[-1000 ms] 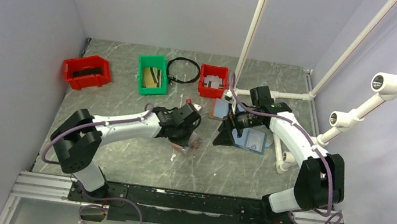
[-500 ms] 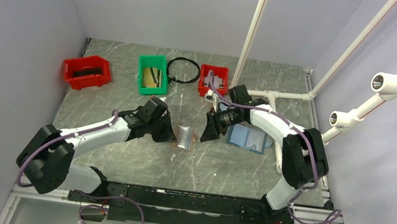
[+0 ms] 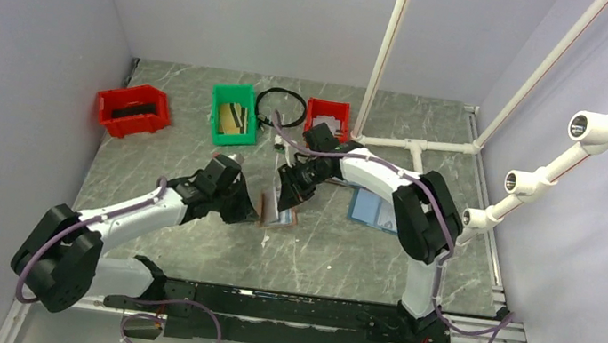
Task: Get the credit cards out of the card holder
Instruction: Open the card holder at the center of the board, then remove the credit card from the card holder.
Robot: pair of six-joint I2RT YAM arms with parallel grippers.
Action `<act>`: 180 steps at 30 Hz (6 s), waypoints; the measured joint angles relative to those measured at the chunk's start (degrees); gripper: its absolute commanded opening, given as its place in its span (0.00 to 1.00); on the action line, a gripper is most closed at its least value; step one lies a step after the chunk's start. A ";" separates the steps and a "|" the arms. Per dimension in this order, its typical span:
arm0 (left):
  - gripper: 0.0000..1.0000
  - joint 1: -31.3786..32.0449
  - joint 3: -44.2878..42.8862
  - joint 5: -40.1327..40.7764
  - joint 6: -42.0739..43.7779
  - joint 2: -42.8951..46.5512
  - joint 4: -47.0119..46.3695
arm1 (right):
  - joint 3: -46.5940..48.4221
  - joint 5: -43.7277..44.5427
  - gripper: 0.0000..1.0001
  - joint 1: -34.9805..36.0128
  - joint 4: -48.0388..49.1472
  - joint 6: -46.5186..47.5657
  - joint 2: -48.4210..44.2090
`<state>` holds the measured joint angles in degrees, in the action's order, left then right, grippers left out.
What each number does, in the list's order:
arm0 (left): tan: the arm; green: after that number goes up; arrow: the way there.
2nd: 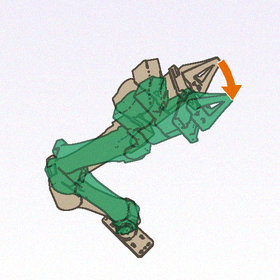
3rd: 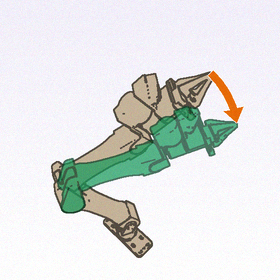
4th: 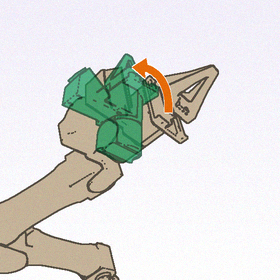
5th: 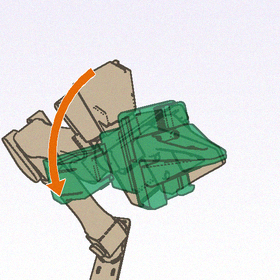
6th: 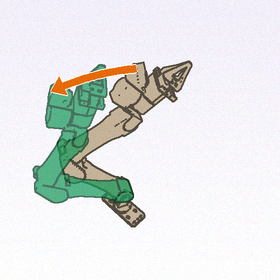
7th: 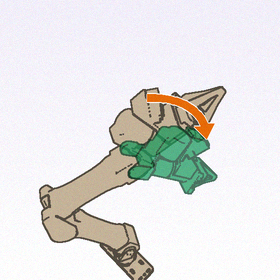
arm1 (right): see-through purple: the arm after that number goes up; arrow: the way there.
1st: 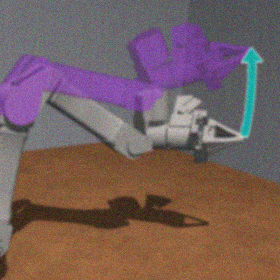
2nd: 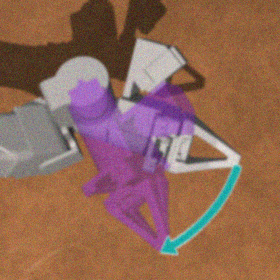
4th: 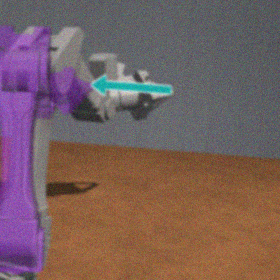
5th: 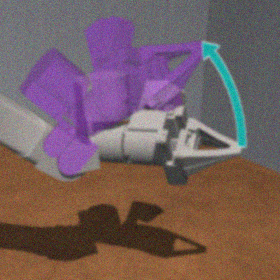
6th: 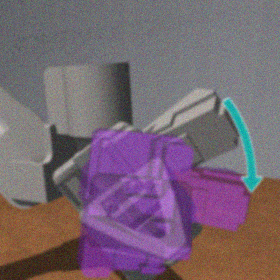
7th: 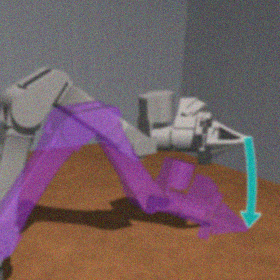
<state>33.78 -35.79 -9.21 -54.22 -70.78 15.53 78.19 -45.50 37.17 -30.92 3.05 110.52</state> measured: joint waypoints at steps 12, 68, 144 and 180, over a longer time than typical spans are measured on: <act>0.00 -2.54 3.67 -0.04 -0.61 2.64 1.46 | -4.92 16.20 0.22 0.70 0.11 -1.16 1.27; 0.08 -8.37 4.11 -15.93 -4.74 15.02 2.36 | 12.24 3.08 0.24 7.61 -6.40 -6.91 15.28; 0.21 -8.48 5.81 -15.85 -5.18 -14.78 -20.65 | 1.18 13.03 0.52 3.13 -5.07 -2.19 4.17; 0.13 -8.48 5.55 -16.63 -5.51 -16.48 -21.07 | 0.81 18.21 0.57 4.57 -4.96 -1.81 3.04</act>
<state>25.30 -30.24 -25.85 -59.72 -87.26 -5.54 79.00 -27.29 41.74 -35.88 1.23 113.56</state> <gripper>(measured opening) 0.134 0.588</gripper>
